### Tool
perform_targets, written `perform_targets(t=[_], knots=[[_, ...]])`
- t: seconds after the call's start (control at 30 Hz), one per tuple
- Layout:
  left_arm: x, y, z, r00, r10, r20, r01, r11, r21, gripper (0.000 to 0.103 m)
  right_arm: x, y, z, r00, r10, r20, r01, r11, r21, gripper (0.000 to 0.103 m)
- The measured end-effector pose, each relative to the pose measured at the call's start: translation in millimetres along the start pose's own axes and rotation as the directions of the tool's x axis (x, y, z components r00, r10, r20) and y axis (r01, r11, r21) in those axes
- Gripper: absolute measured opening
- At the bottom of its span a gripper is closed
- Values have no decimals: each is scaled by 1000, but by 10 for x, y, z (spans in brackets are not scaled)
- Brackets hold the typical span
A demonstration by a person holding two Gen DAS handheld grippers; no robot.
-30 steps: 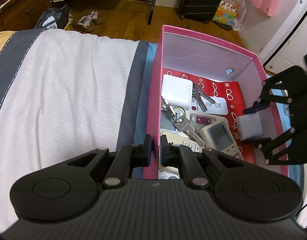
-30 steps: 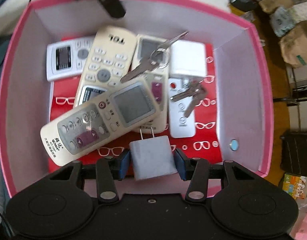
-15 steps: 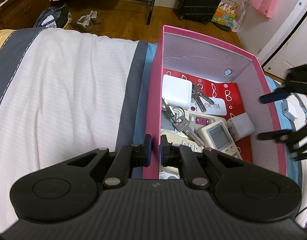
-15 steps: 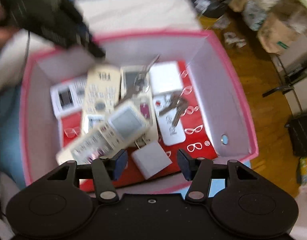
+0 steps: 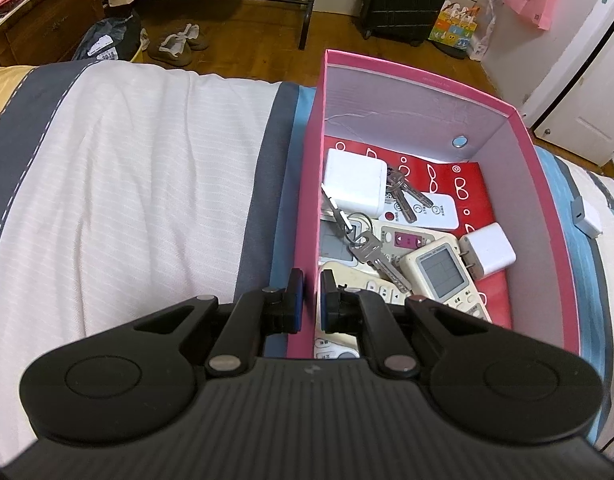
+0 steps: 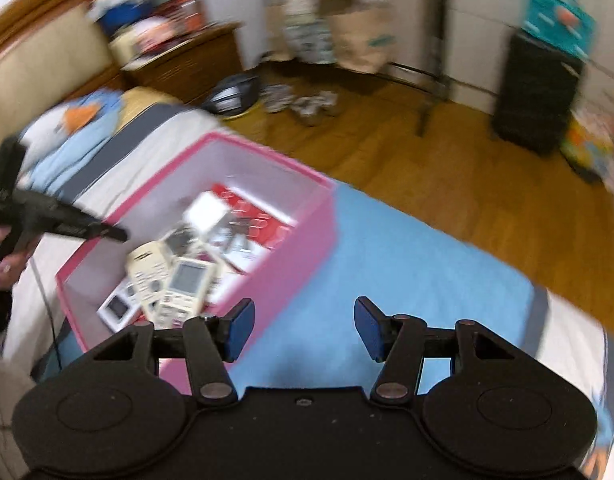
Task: Organize rigid objects
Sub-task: 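Move the right tool to the large white charger and grasp it, then carry the large white charger into the pink box and open the right tool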
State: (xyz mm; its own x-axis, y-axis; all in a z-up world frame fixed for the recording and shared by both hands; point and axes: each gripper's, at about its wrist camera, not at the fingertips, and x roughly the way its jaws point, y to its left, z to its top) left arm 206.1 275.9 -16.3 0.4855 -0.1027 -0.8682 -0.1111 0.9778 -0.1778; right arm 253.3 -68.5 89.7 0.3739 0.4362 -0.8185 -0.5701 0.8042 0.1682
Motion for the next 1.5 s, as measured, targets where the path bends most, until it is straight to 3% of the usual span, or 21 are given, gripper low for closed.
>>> perform_targets(t=[0.23, 0.4, 0.57, 0.7, 0.77, 0.87, 1.0, 1.23, 1.27, 1.3, 1.5], knots=[[-3, -43, 16, 1000, 19, -4, -19, 1000, 3, 6, 91, -769, -361, 998, -63, -10, 64, 960, 272, 60], [-7, -52, 15, 1000, 19, -5, -19, 1000, 1, 6, 349, -1150, -555, 987, -147, -71, 163, 919, 359, 60], [1, -46, 12, 1000, 20, -4, -20, 1000, 2, 6, 542, -1428, -612, 984, -153, -93, 179, 857, 483, 62], [5, -50, 13, 1000, 21, -4, -21, 1000, 3, 6, 719, -1518, -570, 978, -154, -140, 203, 846, 492, 62], [13, -45, 13, 1000, 21, -4, -21, 1000, 4, 6, 786, -1575, -525, 970, -181, -163, 239, 838, 491, 71], [13, -46, 11, 1000, 20, -4, -20, 1000, 5, 6, 920, -1640, -495, 948, -206, -243, 306, 798, 519, 76], [16, -42, 12, 1000, 16, -4, -16, 1000, 5, 6, 1101, -1735, -526, 945, -180, -273, 310, 759, 572, 76], [9, -26, 9, 1000, 12, -3, -12, 1000, 6, 6, 1249, -1617, -431, 919, -262, -293, 379, 787, 486, 77], [10, -30, 6, 1000, 17, -2, -17, 1000, 9, 6, 1258, -1590, -419, 913, -284, -292, 396, 787, 474, 76], [11, -35, 1, 1000, 22, 0, -22, 1000, 14, 6, 1261, -1568, -414, 905, -310, -291, 416, 784, 461, 68], [11, -41, 3, 1000, 23, 2, -23, 1000, 7, 6, 1221, -1438, -422, 896, -360, -259, 439, 809, 391, 66]])
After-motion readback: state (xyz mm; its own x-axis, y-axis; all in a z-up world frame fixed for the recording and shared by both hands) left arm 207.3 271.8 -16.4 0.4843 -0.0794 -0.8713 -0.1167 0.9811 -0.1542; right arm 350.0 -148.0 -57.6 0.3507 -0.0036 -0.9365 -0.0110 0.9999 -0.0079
